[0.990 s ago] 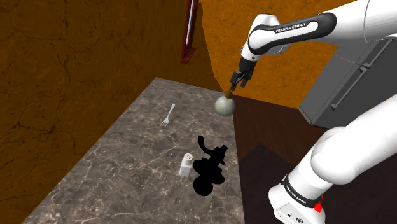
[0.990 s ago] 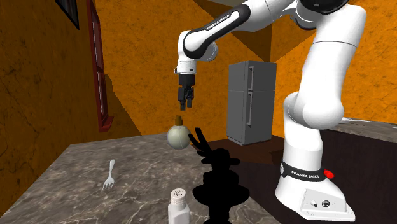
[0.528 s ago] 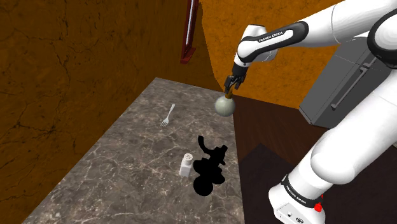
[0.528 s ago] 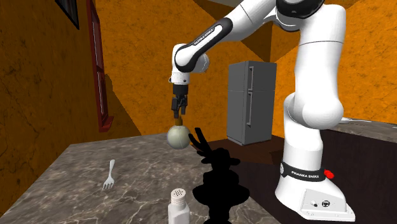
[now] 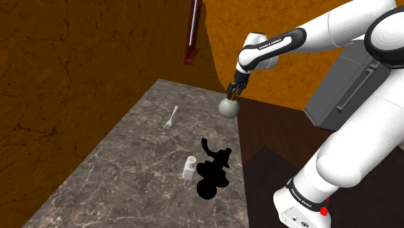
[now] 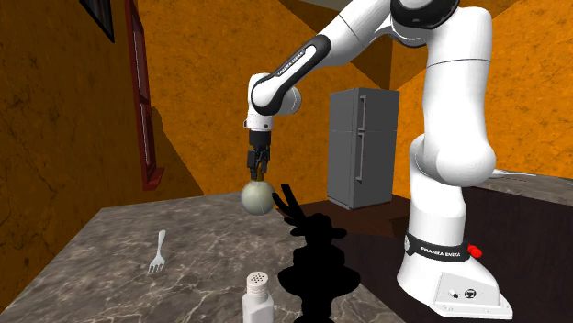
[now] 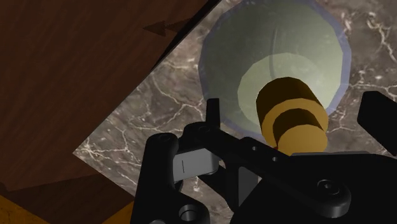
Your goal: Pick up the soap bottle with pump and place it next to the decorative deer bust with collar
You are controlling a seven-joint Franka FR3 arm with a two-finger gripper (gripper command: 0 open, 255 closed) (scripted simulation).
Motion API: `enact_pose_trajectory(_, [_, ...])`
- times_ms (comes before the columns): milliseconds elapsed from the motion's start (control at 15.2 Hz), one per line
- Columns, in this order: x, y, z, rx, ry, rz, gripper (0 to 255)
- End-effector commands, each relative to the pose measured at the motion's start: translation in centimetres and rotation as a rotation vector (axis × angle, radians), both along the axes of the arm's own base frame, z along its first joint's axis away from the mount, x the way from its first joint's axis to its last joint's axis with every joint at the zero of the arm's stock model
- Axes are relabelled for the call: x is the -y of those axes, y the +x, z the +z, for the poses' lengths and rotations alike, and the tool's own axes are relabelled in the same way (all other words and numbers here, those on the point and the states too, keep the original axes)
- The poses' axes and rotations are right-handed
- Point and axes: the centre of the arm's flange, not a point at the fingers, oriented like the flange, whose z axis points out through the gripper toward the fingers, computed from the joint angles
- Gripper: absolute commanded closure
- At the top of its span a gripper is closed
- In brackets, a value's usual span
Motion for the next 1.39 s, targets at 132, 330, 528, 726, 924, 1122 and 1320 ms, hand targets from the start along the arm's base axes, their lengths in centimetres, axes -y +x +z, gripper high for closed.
enact_pose_trajectory(132, [0.0, 0.0, 0.0, 0.0, 0.0, 0.0, 0])
enact_pose_trajectory(330, [0.0, 0.0, 0.0, 0.0, 0.0, 0.0, 255])
enact_pose_trajectory(528, [0.0, 0.0, 0.0, 0.0, 0.0, 0.0, 255])
enact_pose_trajectory(726, [0.0, 0.0, 0.0, 0.0, 0.0, 0.0, 255])
enact_pose_trajectory(924, [0.0, 0.0, 0.5, 0.0, 0.0, 0.0, 255])
enact_pose_trajectory(1122, [0.0, 0.0, 2.1, 0.0, 0.0, 0.0, 255])
enact_pose_trajectory(1320, [0.0, 0.0, 3.7, 0.0, 0.0, 0.0, 255])
